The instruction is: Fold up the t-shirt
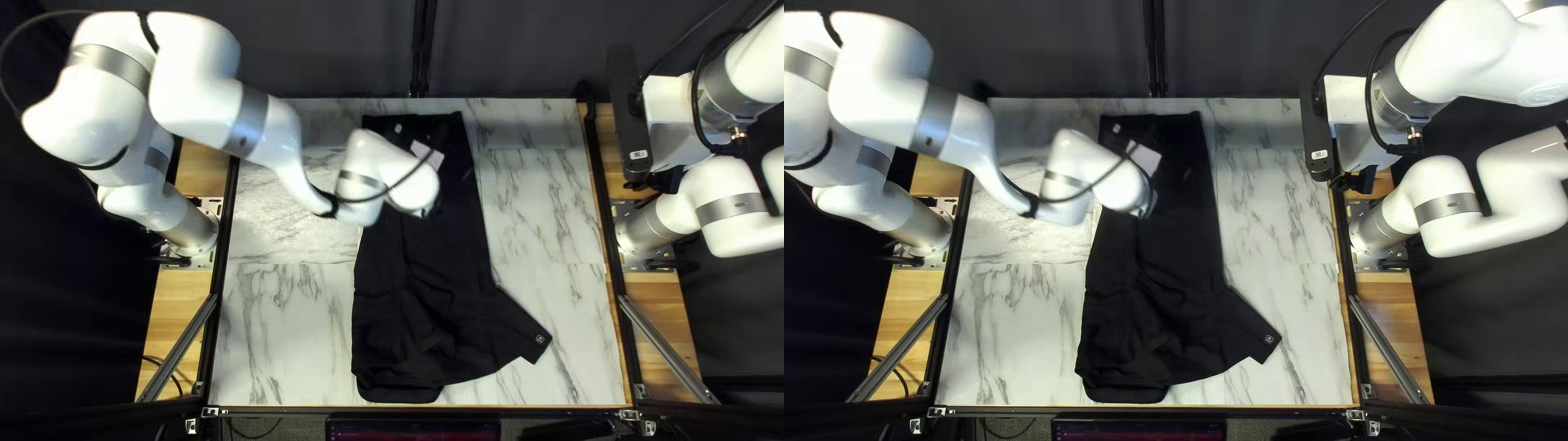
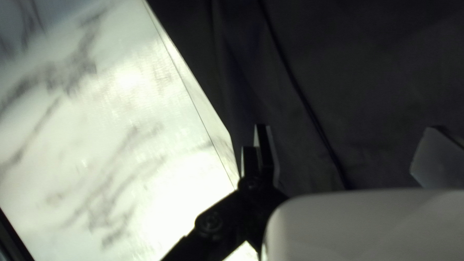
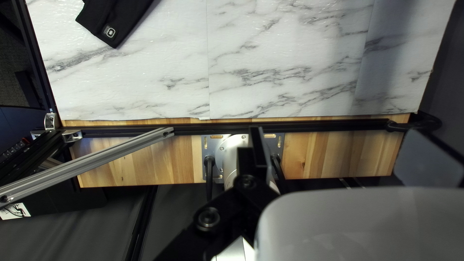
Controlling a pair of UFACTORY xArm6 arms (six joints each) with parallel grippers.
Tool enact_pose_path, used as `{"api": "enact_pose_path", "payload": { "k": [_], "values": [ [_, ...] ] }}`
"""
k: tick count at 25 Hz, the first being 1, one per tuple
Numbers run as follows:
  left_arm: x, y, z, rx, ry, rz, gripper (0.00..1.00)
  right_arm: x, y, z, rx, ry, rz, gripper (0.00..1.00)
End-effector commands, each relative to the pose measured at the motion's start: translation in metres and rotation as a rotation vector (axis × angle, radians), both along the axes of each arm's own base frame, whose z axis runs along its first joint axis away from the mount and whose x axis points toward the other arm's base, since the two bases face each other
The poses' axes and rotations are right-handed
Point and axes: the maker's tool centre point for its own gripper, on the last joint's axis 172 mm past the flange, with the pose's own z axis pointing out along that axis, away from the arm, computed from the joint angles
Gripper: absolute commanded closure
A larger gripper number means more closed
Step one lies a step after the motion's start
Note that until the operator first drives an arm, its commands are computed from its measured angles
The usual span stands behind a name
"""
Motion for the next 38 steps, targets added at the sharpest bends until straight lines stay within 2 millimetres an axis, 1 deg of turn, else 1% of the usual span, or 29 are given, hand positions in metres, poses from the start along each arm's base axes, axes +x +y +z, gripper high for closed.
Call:
{"api": "enact_pose_path", "payload": {
  "k": [1, 2, 3, 4, 5, 9, 14, 18, 22, 26, 29, 31, 32, 33, 35, 36, 37, 38],
  "values": [
    [0.001, -0.018, -0.018, 0.021, 0.018, 0.014, 0.00, 0.000, 0.000, 0.000, 0.000, 0.000, 0.000, 0.00],
    [0.001, -0.026, -0.025, 0.023, 0.022, 0.024, 0.00, 0.000, 0.000, 0.000, 0.000, 0.000, 0.000, 0.00],
    [0.001, -0.029, -0.028, 0.024, 0.025, 0.030, 0.00, 0.000, 0.000, 0.000, 0.000, 0.000, 0.000, 0.00],
    [0.001, -0.038, -0.036, 0.037, 0.039, 0.046, 0.00, 0.000, 0.000, 0.000, 0.000, 0.000, 0.000, 0.00],
    [0.000, -0.041, -0.040, 0.046, 0.048, 0.057, 0.00, 0.000, 0.000, 0.000, 0.000, 0.000, 0.000, 0.00],
    [-0.004, -0.042, -0.044, 0.072, 0.067, 0.094, 0.00, 0.000, 0.000, 0.000, 0.000, 0.000, 0.000, 0.00],
    [-0.007, -0.047, -0.058, 0.097, 0.099, 0.139, 0.00, 0.000, 0.000, 0.000, 0.000, 0.000, 0.000, 0.00],
    [-0.012, -0.050, -0.060, 0.116, 0.122, 0.170, 0.00, 0.000, 0.000, 0.000, 0.000, 0.000, 0.000, 0.00],
    [-0.016, -0.064, -0.064, 0.133, 0.143, 0.202, 0.00, 0.000, 0.000, 0.000, 0.000, 0.000, 0.000, 0.00],
    [-0.019, -0.074, -0.068, 0.139, 0.149, 0.220, 0.00, 0.000, 0.000, 0.000, 0.000, 0.000, 0.000, 0.00],
    [-0.022, -0.075, -0.077, 0.135, 0.158, 0.231, 0.00, 0.000, 0.000, 0.000, 0.000, 0.000, 0.000, 0.00],
    [-0.024, -0.073, -0.079, 0.133, 0.159, 0.238, 0.01, 0.000, 0.000, 0.000, 0.000, 0.000, 0.000, 0.00],
    [-0.024, -0.072, -0.079, 0.134, 0.158, 0.240, 0.06, 0.000, 0.000, 0.000, 0.000, 0.000, 0.000, 0.00],
    [-0.023, -0.071, -0.079, 0.134, 0.158, 0.241, 0.07, 0.000, 0.000, 0.000, 0.000, 0.000, 0.000, 0.00],
    [-0.020, -0.069, -0.079, 0.134, 0.158, 0.241, 0.21, 0.000, 0.000, 0.000, 0.000, 0.000, 0.000, 0.00],
    [-0.019, -0.068, -0.080, 0.132, 0.159, 0.239, 0.25, 0.000, 0.000, 0.000, 0.000, 0.000, 0.000, 0.00],
    [-0.018, -0.068, -0.081, 0.131, 0.159, 0.238, 0.38, 0.000, 0.000, 0.000, 0.000, 0.000, 0.000, 0.00],
    [-0.018, -0.068, -0.081, 0.130, 0.159, 0.237, 0.53, 0.000, 0.000, 0.000, 0.000, 0.000, 0.000, 0.00]
  ]
}}
